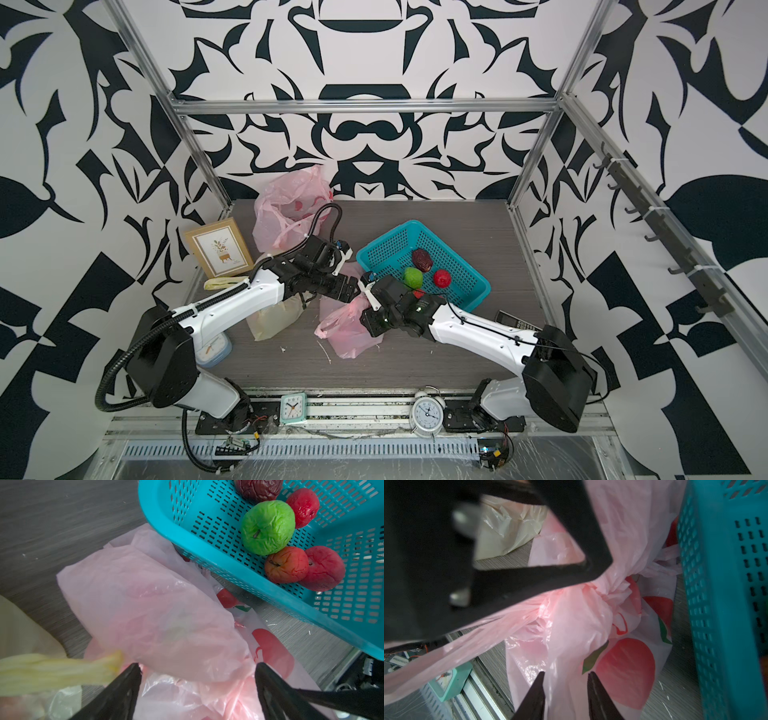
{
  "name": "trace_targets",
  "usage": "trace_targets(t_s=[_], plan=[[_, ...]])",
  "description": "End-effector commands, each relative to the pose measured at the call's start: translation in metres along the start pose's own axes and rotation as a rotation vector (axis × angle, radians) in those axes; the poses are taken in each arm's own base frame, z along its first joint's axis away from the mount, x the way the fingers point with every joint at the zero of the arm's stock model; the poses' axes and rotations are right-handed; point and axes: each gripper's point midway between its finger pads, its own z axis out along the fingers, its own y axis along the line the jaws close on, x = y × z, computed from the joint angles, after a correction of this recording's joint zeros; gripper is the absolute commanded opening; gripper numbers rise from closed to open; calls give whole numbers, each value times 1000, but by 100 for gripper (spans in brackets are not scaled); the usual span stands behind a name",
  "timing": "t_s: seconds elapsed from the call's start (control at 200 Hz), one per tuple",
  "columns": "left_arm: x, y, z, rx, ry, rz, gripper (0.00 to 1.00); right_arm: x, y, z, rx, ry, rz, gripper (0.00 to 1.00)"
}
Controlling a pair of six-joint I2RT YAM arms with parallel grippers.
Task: Untie the knot of a plastic bag & take out the apple
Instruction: Untie the plastic bag at the center of the board.
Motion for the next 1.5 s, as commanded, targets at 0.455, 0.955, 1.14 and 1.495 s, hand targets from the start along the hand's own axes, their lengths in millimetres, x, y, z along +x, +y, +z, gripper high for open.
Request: trace_targets(t_s=[0.455,0.955,1.14,1.495], plan=[[-14,-1,22,7,-14,-77,9,-20,14,7,-9,-90,-55,0],[-98,62,-27,89,-283,-207,7,50,15,6,-49,24,-121,0],[-125,85,-36,147,-368,-262,6,71,14,11,-24,80,-155,0],[-152,125,-37,189,-460,-342,5,72,15,-9,-26,-5,-168,0]])
